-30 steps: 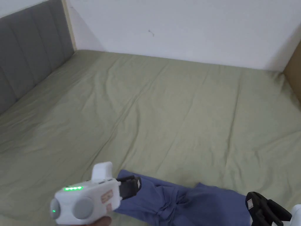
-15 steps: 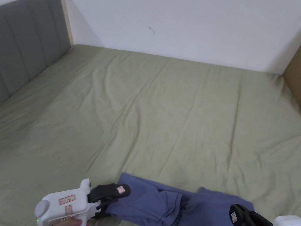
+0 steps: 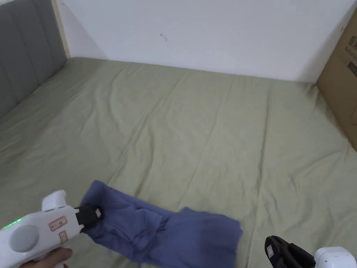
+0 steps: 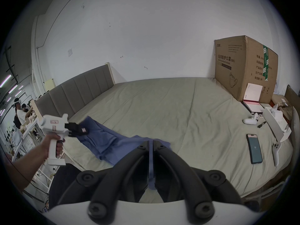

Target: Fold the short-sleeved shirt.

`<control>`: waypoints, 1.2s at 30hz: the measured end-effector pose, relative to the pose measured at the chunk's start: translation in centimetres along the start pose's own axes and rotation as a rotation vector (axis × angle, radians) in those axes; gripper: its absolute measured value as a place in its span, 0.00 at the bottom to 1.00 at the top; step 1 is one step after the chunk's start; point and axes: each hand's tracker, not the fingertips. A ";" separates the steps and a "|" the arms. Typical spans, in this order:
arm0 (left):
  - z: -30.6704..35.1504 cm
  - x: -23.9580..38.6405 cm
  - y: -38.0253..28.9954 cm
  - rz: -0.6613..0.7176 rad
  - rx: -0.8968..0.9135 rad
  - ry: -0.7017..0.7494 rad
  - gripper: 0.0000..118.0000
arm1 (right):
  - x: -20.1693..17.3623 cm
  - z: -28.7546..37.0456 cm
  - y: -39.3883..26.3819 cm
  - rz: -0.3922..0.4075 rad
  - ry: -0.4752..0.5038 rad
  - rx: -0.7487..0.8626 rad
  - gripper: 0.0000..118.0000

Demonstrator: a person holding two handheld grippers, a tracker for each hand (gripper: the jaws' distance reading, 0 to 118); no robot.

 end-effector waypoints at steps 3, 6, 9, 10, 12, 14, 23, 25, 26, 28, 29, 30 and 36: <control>2.2 5.9 -0.6 -0.186 0.080 0.051 0.08 | 0.4 0.4 -0.1 0.007 0.000 0.011 0.04; 1.6 13.6 -4.1 -0.420 0.126 0.035 0.08 | 1.1 1.0 -0.3 -0.004 -0.004 0.021 0.04; -1.6 21.0 -9.9 -0.691 0.026 -0.032 0.08 | 2.1 1.7 -0.6 -0.023 -0.016 0.028 0.04; -3.3 23.0 -12.3 -0.793 -0.011 -0.005 0.08 | 2.5 2.0 -0.8 -0.029 -0.024 0.030 0.04; -6.7 25.0 -16.1 -0.956 -0.047 0.085 0.08 | 3.3 2.5 -0.9 -0.045 -0.041 0.036 0.04; -9.5 25.1 -18.0 -0.986 -0.109 0.125 0.08 | 4.1 3.2 -1.0 -0.068 -0.056 0.049 0.04; -3.8 22.3 -11.0 -0.680 -0.158 -0.293 0.95 | 6.5 4.2 -0.8 -0.085 -0.075 0.069 0.04; -2.8 20.8 -9.4 -0.526 -0.110 -0.306 0.95 | 6.7 4.1 -0.8 -0.084 -0.080 0.070 0.04; -3.0 19.7 -9.0 -0.432 -0.081 -0.311 0.95 | 6.8 4.0 -0.8 -0.083 -0.079 0.069 0.04; -5.3 18.2 -8.9 -0.294 -0.117 -0.299 0.68 | 6.9 3.7 -0.9 -0.083 -0.079 0.060 0.04; -6.5 17.8 -9.2 -0.262 -0.196 -0.306 0.37 | 6.9 3.4 -0.9 -0.082 -0.081 0.053 0.04; -7.6 17.7 -9.8 -0.238 -0.234 -0.340 0.12 | 6.8 3.2 -1.0 -0.084 -0.081 0.047 0.04; -12.4 18.4 -15.9 -0.018 -0.348 -0.378 0.07 | 7.1 0.5 -1.1 -0.099 -0.011 -0.087 0.04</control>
